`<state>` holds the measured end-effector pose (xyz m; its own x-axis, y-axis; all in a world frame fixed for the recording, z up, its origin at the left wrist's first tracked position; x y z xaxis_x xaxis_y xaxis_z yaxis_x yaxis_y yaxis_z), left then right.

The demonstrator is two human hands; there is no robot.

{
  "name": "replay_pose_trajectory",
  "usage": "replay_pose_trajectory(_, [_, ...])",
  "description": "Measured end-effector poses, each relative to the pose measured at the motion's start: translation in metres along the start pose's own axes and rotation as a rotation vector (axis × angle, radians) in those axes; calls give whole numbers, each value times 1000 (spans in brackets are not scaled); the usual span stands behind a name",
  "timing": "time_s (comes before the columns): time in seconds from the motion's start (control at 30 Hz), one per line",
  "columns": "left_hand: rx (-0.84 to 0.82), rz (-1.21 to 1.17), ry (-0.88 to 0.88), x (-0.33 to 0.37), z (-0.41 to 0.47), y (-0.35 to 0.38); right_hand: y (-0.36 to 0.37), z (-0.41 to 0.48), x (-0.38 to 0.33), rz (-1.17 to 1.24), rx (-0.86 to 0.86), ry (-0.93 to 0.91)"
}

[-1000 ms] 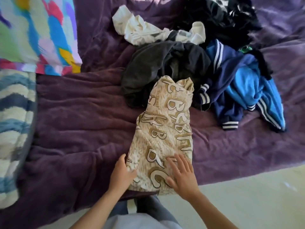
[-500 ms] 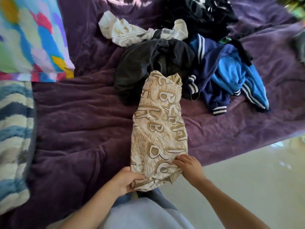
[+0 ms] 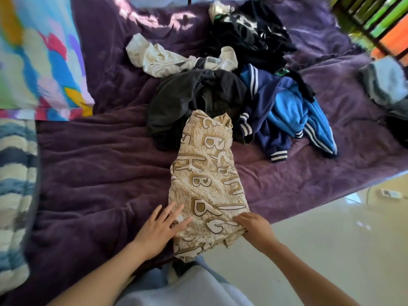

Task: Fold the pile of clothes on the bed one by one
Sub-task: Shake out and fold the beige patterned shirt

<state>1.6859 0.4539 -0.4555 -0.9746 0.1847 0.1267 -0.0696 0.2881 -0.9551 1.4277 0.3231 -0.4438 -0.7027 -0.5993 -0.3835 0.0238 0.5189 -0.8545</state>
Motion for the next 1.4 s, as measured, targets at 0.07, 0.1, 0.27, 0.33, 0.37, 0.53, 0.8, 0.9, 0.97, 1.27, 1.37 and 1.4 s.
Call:
replay_pose_trajectory(0.07, [12,3,36,1,4,5,5,4,3,-47,-65,31])
replay_pose_trajectory(0.1, [43,1,79,3,7,8,7,6,2,-71,-103,37])
replay_pose_trajectory(0.27, [159,-145,215,17,17,4,11,5,-2,-106,-191,55])
replay_pose_trajectory(0.33, [160,-491,119,16,17,-2,2,5,2,-101,-206,71])
replay_pose_trajectory(0.37, [152,-664,36,14,18,-8,-6,6,4,-88,-209,82])
replay_pose_trajectory(0.53, [99,-1105,-91,3,31,-76,-83,29,5,42,-224,130])
replay_pose_trajectory(0.8, [-250,-1239,18,8,49,-152,-184,99,-8,-100,-853,24])
replay_pose_trajectory(0.9, [-265,-1389,-228,-6,65,-147,-162,128,8,-12,-869,88])
replay_pose_trajectory(0.97, [-117,-1515,-488,-21,91,-143,-154,147,27,182,-794,212])
replay_pose_trajectory(1.27, [342,-956,-947,-64,197,-109,-115,187,47,152,393,449])
replay_pose_trajectory(1.37, [218,-538,-686,-38,183,-76,-64,154,24,-62,557,178])
replay_pose_trajectory(1.4, [162,-404,-585,-32,177,-65,-45,144,18,-127,508,89])
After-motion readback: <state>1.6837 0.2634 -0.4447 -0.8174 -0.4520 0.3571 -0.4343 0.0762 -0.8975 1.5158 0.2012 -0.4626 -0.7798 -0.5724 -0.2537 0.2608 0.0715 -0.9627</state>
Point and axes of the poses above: each hand's wrist, its own z-axis towards the middle knuckle, its own y-axis out of the palm, x = y × z, the point moved 1 cm from there along z, towards the middle knuckle, and after that the axes turned 3 degrees about -x, right-handed, at the moved point
